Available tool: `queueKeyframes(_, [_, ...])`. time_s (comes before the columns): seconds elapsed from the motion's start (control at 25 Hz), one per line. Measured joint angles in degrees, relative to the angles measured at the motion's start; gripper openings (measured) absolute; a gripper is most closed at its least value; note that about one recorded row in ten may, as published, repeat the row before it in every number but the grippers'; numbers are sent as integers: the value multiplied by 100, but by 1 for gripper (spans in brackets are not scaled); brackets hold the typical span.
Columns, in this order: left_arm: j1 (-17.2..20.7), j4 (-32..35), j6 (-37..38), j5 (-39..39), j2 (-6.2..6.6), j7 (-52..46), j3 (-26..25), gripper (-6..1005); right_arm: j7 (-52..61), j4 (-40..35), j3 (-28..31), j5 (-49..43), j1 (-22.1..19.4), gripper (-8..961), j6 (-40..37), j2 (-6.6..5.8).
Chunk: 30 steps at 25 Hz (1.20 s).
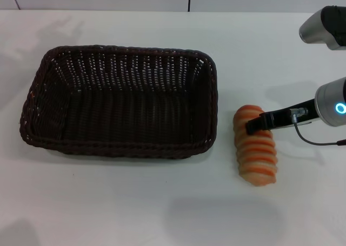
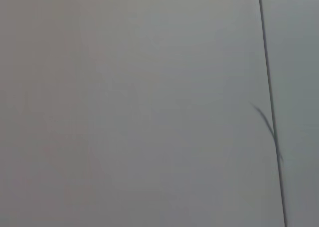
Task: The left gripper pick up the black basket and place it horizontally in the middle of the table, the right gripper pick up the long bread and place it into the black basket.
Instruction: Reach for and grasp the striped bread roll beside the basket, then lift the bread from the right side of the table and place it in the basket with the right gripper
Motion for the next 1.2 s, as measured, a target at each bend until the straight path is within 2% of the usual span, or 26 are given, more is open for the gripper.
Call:
queueKeyframes(0.44, [22,-2,-7,-10,0,0,0,334,6,200,165,-16,-75,395,-45,0])
queueKeyframes(0.68, [34,-17,-7,-21,6,0,0,334,-58,1425,722,-97,-557,339,-119,-9])
queueKeyframes(0.76, [38,-27,-3,-24,8,0,0,334,-87,2229,733,-36,-751,315,-83,0])
queueKeyframes(0.8, [38,-37,-7,-25,7,0,1,334,-87,2229,733,-36,-751,315,-83,0])
queueKeyframes(0.88, [39,-46,-3,-28,8,0,0,334,-76,2729,631,22,-799,315,7,7])
queueKeyframes(0.96, [39,-82,-6,-42,9,0,1,334,19,3361,427,70,-748,315,109,14])
queueKeyframes(1.12, [35,-90,-7,-66,9,0,1,334,77,3641,238,187,-575,315,132,9])
queueKeyframes(1.2, [33,-107,-7,-74,9,0,8,334,49,3509,58,479,-334,314,48,3])
